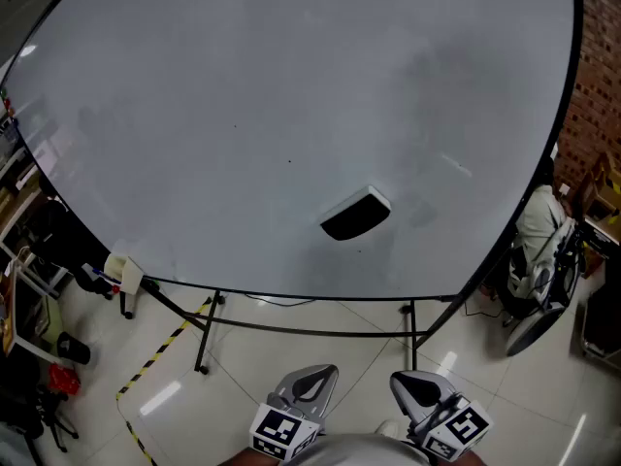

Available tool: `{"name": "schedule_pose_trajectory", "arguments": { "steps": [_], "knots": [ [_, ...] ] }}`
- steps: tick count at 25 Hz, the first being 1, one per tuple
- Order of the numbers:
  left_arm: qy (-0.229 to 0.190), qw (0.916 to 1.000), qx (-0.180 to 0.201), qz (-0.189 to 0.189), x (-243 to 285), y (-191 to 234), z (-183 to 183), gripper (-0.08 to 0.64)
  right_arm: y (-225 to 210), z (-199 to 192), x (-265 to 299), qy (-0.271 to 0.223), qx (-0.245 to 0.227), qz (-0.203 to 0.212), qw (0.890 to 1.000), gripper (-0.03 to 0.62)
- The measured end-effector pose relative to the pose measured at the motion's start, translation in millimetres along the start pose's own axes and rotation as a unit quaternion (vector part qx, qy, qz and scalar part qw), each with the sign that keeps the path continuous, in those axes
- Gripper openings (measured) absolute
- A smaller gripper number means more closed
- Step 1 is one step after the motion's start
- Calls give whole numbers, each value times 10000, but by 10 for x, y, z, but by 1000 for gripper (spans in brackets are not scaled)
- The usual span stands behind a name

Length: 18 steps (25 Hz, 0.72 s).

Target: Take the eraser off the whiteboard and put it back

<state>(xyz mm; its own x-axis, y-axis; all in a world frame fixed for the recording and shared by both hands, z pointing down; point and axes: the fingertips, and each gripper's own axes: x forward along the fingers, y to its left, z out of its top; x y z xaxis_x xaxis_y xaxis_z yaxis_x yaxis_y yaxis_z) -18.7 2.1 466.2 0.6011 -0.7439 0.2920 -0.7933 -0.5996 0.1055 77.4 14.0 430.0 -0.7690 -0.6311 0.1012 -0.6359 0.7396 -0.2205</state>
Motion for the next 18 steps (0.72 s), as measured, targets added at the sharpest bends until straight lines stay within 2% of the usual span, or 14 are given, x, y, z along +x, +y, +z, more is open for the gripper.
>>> {"name": "schedule_pose_trajectory", "arguments": {
  "steps": [5,10,13,18],
  "knots": [
    [14,9997,-3,242,170,-114,32,16,-283,44,-280,5,20,19,10000,2],
    [-65,9992,-24,387,314,-107,170,16,-425,37,-340,112,4,270,9996,2],
    [-84,9997,44,243,357,-17,230,17,-449,42,-245,151,-54,182,9997,2],
    [-170,9991,382,-42,415,285,342,17,-476,85,73,7,89,-226,9997,2]
  ]
}}
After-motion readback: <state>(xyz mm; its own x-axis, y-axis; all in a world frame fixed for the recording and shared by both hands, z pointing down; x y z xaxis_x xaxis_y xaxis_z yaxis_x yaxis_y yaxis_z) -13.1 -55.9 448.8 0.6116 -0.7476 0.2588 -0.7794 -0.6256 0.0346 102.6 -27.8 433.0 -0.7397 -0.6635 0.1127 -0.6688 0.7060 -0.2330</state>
